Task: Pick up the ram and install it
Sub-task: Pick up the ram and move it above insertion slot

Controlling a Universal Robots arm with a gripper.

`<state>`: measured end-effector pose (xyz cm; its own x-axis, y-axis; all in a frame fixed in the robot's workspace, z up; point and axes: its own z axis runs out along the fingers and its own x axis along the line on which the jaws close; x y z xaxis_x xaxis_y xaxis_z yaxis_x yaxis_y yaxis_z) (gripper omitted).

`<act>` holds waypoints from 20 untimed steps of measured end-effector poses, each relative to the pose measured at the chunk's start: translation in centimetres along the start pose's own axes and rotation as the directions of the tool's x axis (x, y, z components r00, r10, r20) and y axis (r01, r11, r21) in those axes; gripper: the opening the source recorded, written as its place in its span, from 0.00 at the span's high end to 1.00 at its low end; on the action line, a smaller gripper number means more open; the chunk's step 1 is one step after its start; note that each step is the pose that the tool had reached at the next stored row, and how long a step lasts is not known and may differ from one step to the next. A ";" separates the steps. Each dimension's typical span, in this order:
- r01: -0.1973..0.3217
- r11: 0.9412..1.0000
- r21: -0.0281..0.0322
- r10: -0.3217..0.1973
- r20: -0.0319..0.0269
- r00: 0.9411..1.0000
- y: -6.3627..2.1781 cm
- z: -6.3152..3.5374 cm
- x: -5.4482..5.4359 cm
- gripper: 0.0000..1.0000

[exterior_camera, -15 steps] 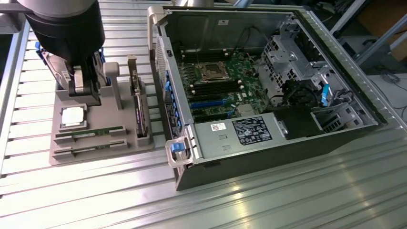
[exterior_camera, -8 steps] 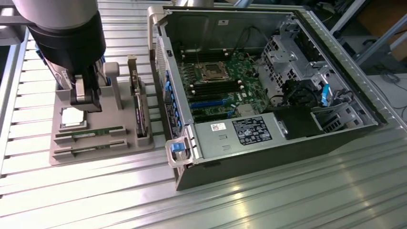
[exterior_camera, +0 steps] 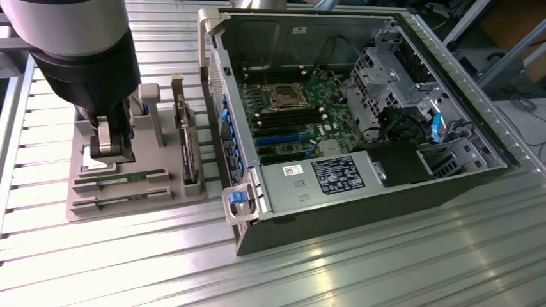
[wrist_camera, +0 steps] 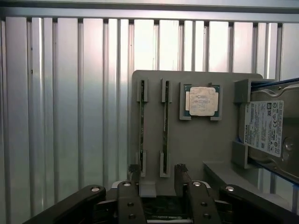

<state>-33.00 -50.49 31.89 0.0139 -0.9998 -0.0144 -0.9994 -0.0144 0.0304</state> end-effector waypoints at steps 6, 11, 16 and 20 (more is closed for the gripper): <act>0.000 1.000 0.000 0.000 0.000 1.000 -0.01 0.54 0.0 0.58; 0.000 1.000 0.000 0.000 0.000 1.000 -0.01 1.88 0.0 0.58; 0.000 1.000 0.000 0.000 0.000 1.000 -0.04 2.87 0.1 0.58; 0.000 1.000 0.000 0.000 0.000 1.000 -0.04 2.91 0.1 0.44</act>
<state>-33.05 -50.51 28.98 0.0142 -0.9998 -0.0141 -0.9994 -0.0146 0.0304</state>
